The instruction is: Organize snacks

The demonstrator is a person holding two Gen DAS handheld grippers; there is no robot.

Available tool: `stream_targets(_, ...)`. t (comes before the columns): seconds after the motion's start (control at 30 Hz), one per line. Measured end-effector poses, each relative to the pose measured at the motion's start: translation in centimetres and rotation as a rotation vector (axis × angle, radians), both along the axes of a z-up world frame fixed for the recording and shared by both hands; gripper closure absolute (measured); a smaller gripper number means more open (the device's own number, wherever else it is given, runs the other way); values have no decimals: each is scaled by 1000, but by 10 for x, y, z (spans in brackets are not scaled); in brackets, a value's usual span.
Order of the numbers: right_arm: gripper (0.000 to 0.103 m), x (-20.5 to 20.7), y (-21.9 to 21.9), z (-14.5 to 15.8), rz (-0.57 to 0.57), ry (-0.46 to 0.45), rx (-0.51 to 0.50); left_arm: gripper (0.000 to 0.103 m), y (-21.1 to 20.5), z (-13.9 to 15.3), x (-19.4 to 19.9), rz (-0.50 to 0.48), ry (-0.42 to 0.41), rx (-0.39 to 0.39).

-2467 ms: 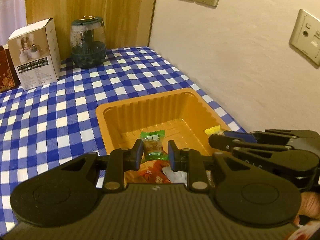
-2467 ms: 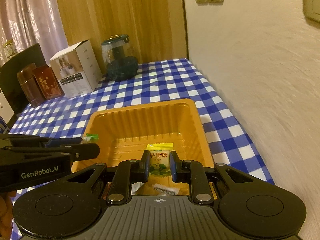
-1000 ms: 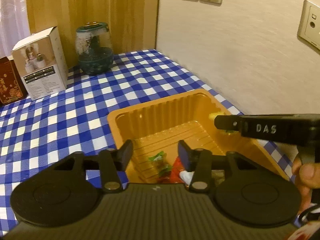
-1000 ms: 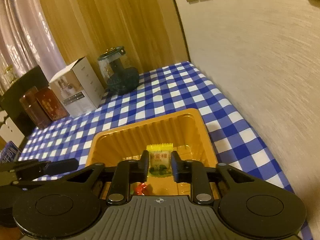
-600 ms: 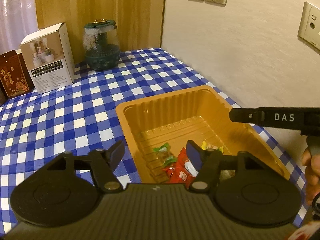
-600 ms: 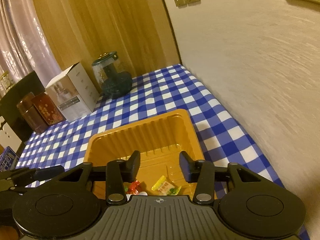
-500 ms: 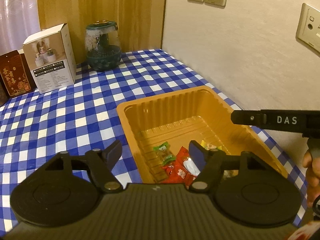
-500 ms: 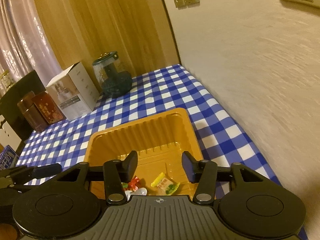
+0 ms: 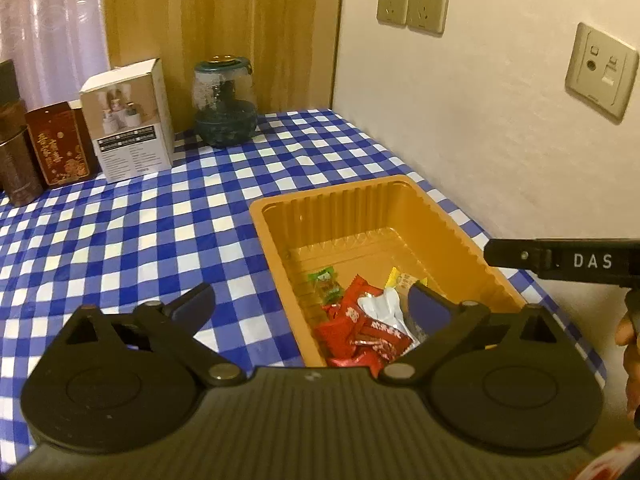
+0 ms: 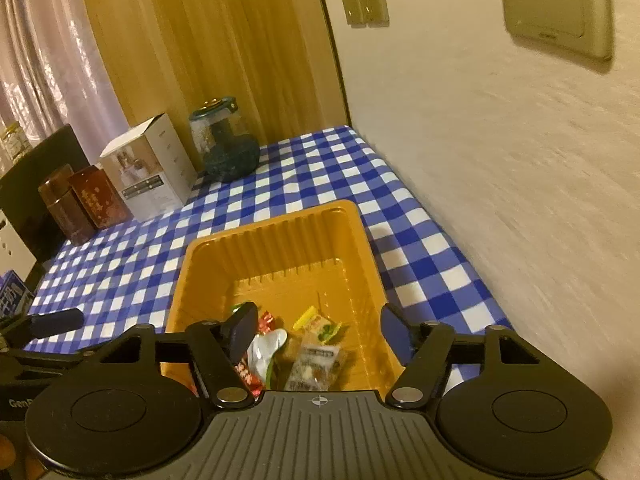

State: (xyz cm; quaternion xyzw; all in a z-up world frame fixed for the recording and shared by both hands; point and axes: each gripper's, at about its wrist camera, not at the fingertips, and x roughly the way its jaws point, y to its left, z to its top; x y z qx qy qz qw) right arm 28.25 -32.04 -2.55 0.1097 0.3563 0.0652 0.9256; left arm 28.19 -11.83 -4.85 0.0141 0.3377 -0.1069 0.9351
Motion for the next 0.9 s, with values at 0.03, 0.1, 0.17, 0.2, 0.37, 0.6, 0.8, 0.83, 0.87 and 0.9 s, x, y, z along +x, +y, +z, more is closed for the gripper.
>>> stream_targets(0.03,31,-4,0,2,1,-2,-3,0,1,2,-4,5,-3,-2)
stream_targets(0.1,28,-13,0,7,5,-5,-6,0,4,6,-14,15,-8,-10)
stream_targets(0.17,26,-21,1,12,9,-7,-9,0,6,9,-24,19,-15,-19)
stream_targets(0.2,25,-25,2,14,12,-7,-12,0,7,10,-29,22,-18,-21)
stream_targets(0.37,24,-47,6,25,20,-3,-23,0,15,16,-57,71,-28,-33)
stream_targets(0.6,22,-84,12,36,31,-1,-35,0,24,30,-97,107,-22,-39)
stream_targets(0.8,22,-118,20,41,36,5,-56,0,34,40,-129,131,-14,-35)
stream_targets(0.83,22,-124,22,42,40,3,-65,0,36,41,-134,137,-10,-33)
stream_targets(0.87,22,-130,24,43,40,2,-73,0,36,42,-138,138,-6,-29)
stream_targets(0.9,22,-135,25,44,39,2,-77,0,36,42,-143,142,-4,-26)
